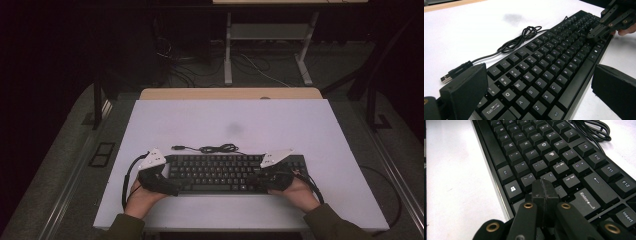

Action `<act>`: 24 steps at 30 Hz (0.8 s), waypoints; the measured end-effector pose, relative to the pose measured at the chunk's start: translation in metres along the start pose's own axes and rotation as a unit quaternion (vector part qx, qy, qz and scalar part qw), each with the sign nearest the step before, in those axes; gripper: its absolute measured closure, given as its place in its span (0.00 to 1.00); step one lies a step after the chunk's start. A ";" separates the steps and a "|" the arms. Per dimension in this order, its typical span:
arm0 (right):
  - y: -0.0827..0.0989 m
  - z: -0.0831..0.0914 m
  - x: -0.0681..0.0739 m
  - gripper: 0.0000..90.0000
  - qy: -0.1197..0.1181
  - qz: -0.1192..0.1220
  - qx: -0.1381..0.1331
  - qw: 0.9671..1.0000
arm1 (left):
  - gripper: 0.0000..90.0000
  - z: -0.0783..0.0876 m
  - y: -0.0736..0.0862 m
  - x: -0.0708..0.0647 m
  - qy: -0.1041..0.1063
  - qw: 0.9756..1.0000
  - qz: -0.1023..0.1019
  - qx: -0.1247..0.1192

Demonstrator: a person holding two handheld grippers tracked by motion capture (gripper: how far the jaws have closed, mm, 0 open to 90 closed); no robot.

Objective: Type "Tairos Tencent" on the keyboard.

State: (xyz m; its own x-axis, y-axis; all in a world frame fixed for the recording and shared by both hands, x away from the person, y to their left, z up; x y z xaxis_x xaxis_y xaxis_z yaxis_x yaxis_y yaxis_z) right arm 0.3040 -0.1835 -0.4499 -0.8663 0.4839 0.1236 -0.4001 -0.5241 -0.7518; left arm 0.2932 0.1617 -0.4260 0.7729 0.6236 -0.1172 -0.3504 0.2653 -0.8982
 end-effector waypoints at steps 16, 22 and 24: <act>0.001 0.000 -0.001 0.99 -0.002 -0.002 -0.002 1.000 | 0.08 -0.018 -0.010 -0.005 0.002 1.000 -0.010 0.001; 0.001 0.000 -0.001 0.99 -0.004 -0.003 -0.002 1.000 | 0.20 -0.024 -0.014 -0.004 0.015 1.000 -0.007 0.002; 0.001 0.000 -0.001 0.99 -0.003 -0.003 -0.003 1.000 | 0.25 -0.027 -0.016 -0.003 0.020 1.000 -0.004 0.003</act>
State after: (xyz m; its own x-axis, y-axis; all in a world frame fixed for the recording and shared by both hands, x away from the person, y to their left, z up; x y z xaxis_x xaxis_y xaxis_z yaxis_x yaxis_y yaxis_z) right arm 0.3048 -0.1844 -0.4505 -0.8661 0.4821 0.1324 -0.4035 -0.5176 -0.7545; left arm 0.3109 0.1356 -0.4230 0.7959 0.5920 -0.1270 -0.3469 0.2740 -0.8970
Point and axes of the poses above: each handheld gripper's, and its own axes: z roughly backward along the jaws, y roughly out of its underside, x roughly to its left, the point moved 2 cm from there along -z, roughly forward along the jaws, and after that the axes turned 4 degrees about -x, right-handed, at the moved point
